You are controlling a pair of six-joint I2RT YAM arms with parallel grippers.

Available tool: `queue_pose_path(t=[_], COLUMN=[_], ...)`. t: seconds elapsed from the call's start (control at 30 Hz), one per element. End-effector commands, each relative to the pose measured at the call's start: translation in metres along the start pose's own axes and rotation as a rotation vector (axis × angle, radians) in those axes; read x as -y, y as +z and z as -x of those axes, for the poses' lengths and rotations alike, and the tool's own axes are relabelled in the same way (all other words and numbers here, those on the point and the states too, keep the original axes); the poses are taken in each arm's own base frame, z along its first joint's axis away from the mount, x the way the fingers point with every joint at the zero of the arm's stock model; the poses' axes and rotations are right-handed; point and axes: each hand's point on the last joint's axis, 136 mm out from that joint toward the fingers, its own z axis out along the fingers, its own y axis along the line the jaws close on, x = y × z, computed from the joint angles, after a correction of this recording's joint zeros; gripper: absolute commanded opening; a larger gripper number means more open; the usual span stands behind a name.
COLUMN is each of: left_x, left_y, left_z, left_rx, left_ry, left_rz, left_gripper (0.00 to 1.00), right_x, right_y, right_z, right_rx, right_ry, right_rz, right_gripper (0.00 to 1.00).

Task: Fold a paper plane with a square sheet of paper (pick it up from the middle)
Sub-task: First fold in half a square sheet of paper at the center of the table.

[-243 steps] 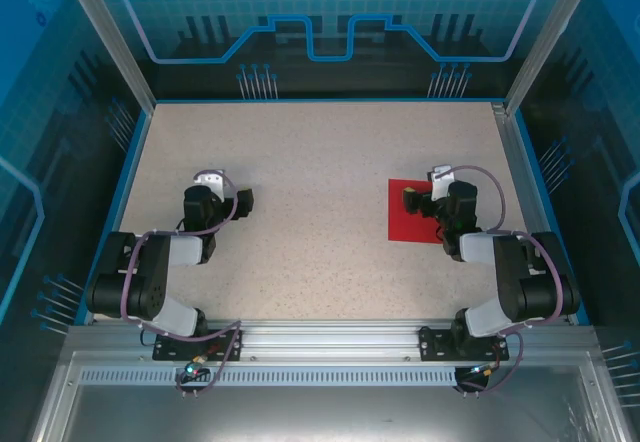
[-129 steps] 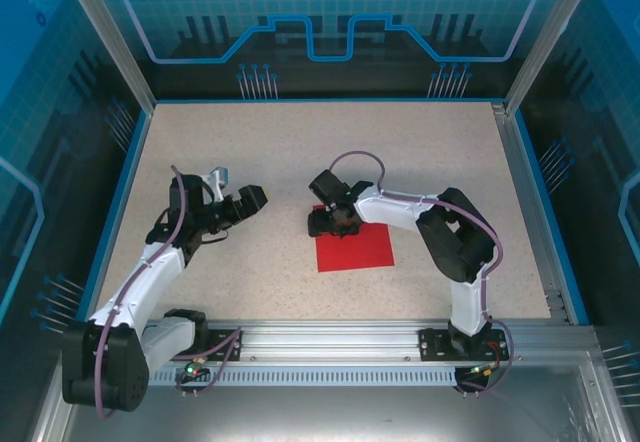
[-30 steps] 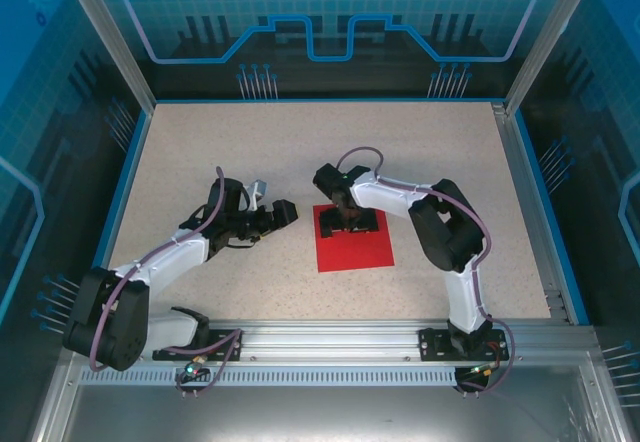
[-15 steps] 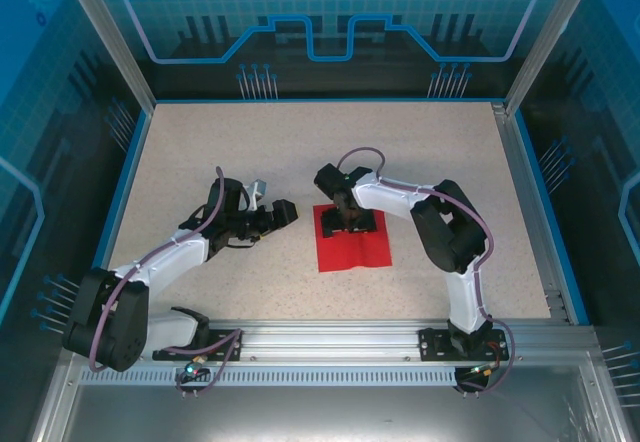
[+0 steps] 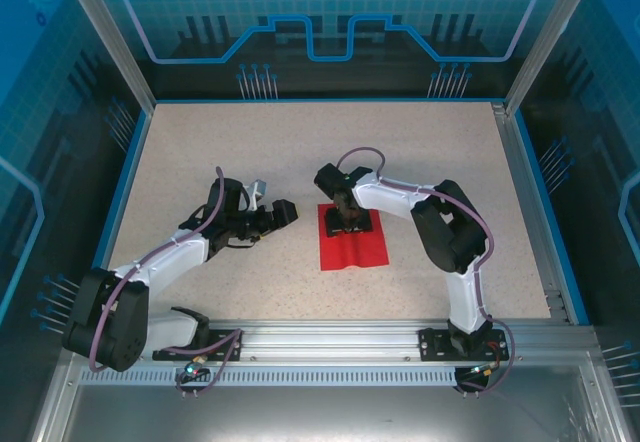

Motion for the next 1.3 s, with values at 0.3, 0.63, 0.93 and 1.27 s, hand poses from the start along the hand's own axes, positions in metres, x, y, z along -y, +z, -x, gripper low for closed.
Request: queue_pose_path(t=[0.3, 0.63, 0.93, 1.27], left_x=[0.004, 0.035, 0.042, 0.032], left_y=[-0.011, -0.014, 0.026, 0.057], left_z=[0.009, 0.031, 0.044, 0.018], left_rx=[0.046, 0.026, -0.112, -0.232], left_ry=[0.001, -0.057, -0.145, -0.142], left_rz=[0.050, -0.051, -0.126, -0.078], left_gripper=[0.99, 0.99, 0.97, 0.88], right_x=[-0.021, -0.053, -0.020, 0.024], right_y=[-0.052, -0.124, -0.047, -0.043], right_z=[0.010, 0.048, 0.040, 0.032], right_rx=[0.057, 0.119, -0.015, -0.010], right_ry=[0.066, 0.200, 0.299, 0.274], right_rz=[0.288, 0.877, 0.729, 0.582], right_gripper=[0.29, 0.36, 0.43, 0.65])
